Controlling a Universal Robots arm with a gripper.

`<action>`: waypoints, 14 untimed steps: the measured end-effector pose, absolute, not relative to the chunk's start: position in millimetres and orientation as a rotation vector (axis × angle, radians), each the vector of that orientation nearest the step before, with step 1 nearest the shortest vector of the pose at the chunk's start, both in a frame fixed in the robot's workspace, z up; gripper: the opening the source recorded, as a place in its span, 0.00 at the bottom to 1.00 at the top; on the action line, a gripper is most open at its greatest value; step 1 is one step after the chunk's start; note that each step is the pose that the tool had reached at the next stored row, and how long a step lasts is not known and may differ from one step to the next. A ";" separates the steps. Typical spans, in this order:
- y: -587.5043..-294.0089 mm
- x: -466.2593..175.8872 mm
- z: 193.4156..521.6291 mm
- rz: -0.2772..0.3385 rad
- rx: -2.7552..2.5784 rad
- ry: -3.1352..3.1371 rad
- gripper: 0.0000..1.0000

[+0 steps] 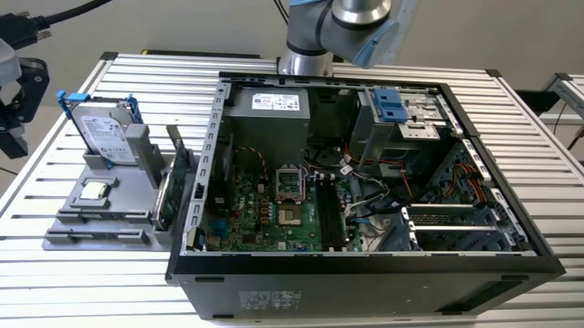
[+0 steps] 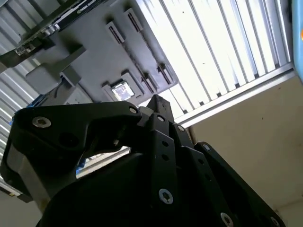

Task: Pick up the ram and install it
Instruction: 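Pick up the ram and move it above insertion slot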

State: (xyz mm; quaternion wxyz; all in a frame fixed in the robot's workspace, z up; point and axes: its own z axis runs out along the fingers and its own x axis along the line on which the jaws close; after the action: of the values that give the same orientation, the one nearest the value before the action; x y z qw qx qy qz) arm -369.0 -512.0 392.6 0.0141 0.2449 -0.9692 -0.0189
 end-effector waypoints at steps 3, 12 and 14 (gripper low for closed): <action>-512.0 -369.2 392.6 -0.055 0.816 -3.003 0.00; -512.0 -369.5 392.7 -0.044 0.958 -2.957 0.00; -512.0 -369.4 392.7 -0.043 0.990 -2.946 0.00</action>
State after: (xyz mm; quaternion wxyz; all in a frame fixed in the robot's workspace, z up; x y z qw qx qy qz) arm -369.4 -512.0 392.7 0.0165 0.3186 -0.9477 -0.0139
